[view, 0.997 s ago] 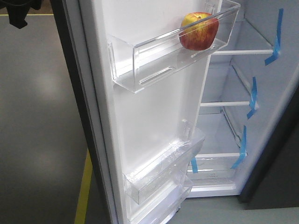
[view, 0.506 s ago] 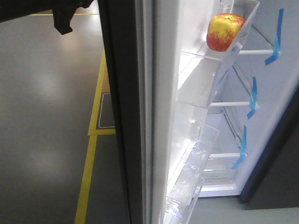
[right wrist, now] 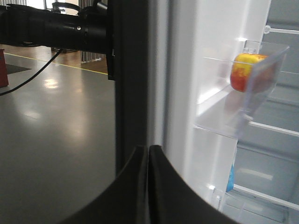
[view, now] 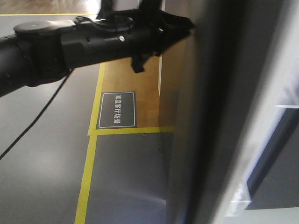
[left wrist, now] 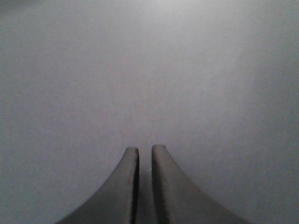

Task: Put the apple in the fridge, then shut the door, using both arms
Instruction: 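Swing the refrigerator door shut by pushing it with the left arm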

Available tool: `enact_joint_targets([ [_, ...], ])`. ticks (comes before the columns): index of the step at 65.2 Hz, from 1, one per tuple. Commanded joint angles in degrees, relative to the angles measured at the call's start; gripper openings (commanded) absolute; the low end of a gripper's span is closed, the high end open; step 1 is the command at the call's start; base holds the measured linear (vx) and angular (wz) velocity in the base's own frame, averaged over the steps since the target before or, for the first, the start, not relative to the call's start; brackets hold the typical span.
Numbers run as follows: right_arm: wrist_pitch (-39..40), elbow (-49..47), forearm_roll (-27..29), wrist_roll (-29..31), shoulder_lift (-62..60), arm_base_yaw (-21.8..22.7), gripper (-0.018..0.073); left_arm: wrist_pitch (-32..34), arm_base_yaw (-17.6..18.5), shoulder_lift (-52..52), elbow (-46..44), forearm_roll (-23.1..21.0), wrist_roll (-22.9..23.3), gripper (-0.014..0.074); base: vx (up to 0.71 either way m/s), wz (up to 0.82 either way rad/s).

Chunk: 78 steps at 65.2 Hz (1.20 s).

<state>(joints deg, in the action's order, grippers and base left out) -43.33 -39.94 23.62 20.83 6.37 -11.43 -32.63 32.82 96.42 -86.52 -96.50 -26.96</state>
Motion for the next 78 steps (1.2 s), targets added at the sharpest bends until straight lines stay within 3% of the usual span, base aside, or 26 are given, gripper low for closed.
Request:
enact_joint_targets([
  [1, 4.3, -1.1, 0.8, 0.5, 1.0, 0.0, -0.0004, -7.8, 1.3, -2.8, -2.1, -5.5, -3.9, 0.0077, 0.00, 0.00],
  [19, 4.5, -1.1, 0.8, 0.5, 1.0, 0.0, -0.0004, -15.5, 2.2, -2.6, -9.5, -5.1, -4.0, 0.0077, 0.00, 0.00],
  [26, 6.0, -1.1, 0.7, 0.5, 1.0, 0.0, -0.0004, -19.5, 2.2, -2.6, -11.5, -4.4, -7.1, 0.0079, 0.00, 0.00],
  [38, 13.6, -1.1, 0.3, 0.3, 1.5, 0.0, -0.0002, -23.8, 2.2, -3.2, -13.1, 2.8, -11.6, 0.0086, 0.00, 0.00],
  [49, 19.6, -1.1, -3.9, 0.3, 7.7, 0.0, 0.0022, -23.0, 1.9, -4.9, -13.0, 13.0, -11.5, 0.0096, 0.00, 0.00],
  [56, 24.7, -1.4, -6.1, 0.3, 13.9, 0.0, 0.0088, -21.4, 0.8, -6.7, -13.0, 20.1, -10.4, 0.0102, 0.00, 0.00],
  [64, 32.7, -1.4, -8.1, 0.3, 21.8, 0.0, 0.0245, -19.2, -0.9, -9.5, -13.0, 29.3, -8.6, 0.0111, 0.00, 0.00],
  [72, 42.1, -1.4, -8.5, 0.5, 29.8, 0.0, 0.0417, -16.7, -2.7, -12.9, -13.0, 41.4, -5.1, 0.0113, 0.00, 0.00],
  [78, 50.7, -1.4, -8.5, 0.6, 35.5, 0.1, 0.0502, -16.5, -4.1, -15.8, -13.0, 53.6, -1.9, 0.0115, 0.00, 0.00],
])
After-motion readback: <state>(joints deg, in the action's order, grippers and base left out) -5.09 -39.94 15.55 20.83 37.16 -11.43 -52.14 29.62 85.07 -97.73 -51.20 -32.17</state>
